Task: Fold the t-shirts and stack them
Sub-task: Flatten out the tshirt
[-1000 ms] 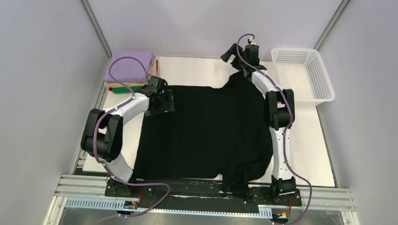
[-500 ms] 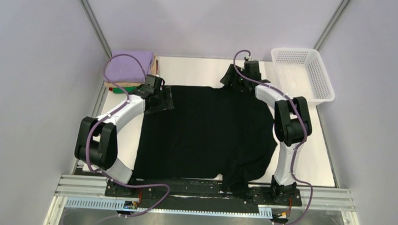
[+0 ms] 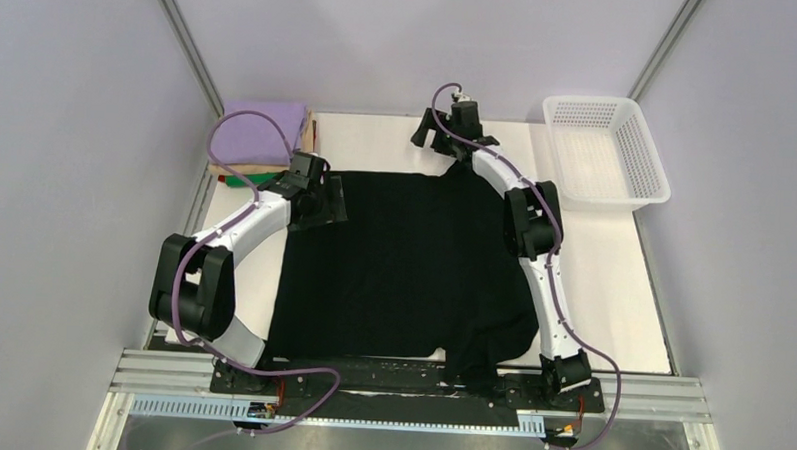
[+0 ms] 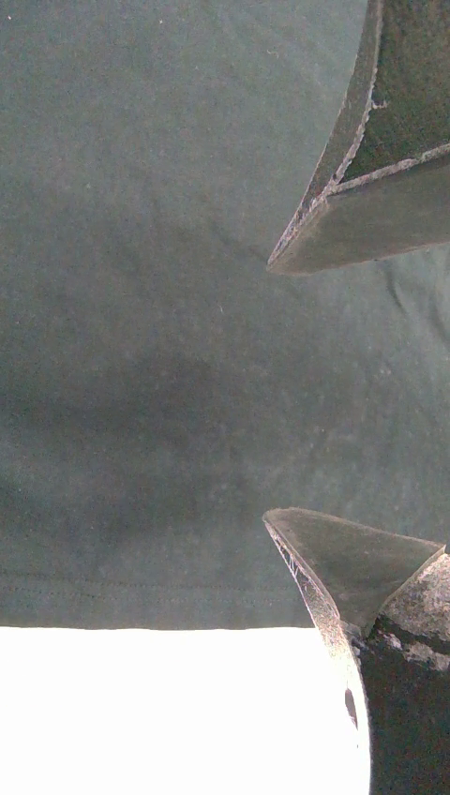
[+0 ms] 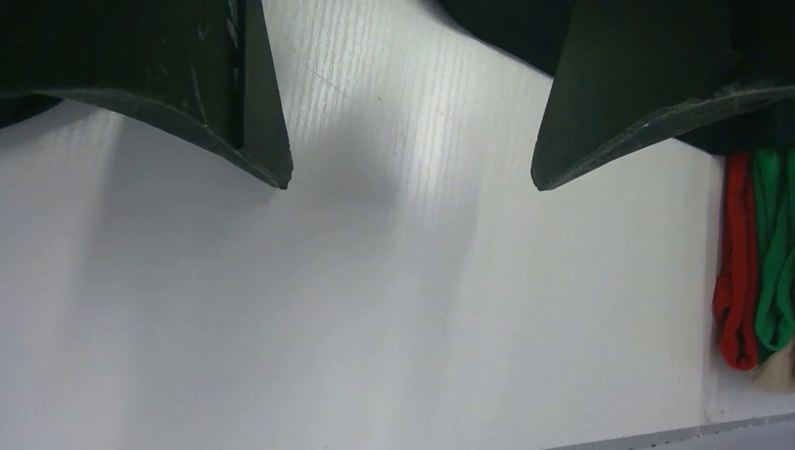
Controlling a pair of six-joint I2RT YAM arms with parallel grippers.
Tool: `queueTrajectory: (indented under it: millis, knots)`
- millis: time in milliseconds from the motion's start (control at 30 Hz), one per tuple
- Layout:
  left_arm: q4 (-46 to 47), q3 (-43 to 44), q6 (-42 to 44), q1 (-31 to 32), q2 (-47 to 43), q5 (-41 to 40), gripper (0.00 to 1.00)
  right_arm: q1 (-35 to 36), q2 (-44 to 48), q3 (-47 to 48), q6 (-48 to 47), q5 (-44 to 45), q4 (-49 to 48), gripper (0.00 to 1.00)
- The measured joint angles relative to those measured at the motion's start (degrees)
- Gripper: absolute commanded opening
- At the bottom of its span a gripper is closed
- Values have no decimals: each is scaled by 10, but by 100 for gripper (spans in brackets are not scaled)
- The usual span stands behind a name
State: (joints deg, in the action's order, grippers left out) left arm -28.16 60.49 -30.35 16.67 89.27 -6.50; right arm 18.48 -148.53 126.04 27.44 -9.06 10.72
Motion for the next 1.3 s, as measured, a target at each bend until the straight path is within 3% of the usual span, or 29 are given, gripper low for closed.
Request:
queueTrajectory:
  millis: [200,567,767,1000,1300]
  knots:
    - [-3,0,0,0,-21,1,100,-6,9,22,-44,-5,10,100]
    - [1,-19,-2,0,-53,11,100,-7,277,-293,-80,17,-12,100]
    - [5,-21,-2,0,-54,19,100,-7,310,-373,-72,30,-14,100]
    - [8,-21,-2,0,-52,20,100,-7,230,-326,-69,29,-10,100]
    - [8,-21,-2,0,-33,19,100,-5,62,-86,-72,-2,4,100]
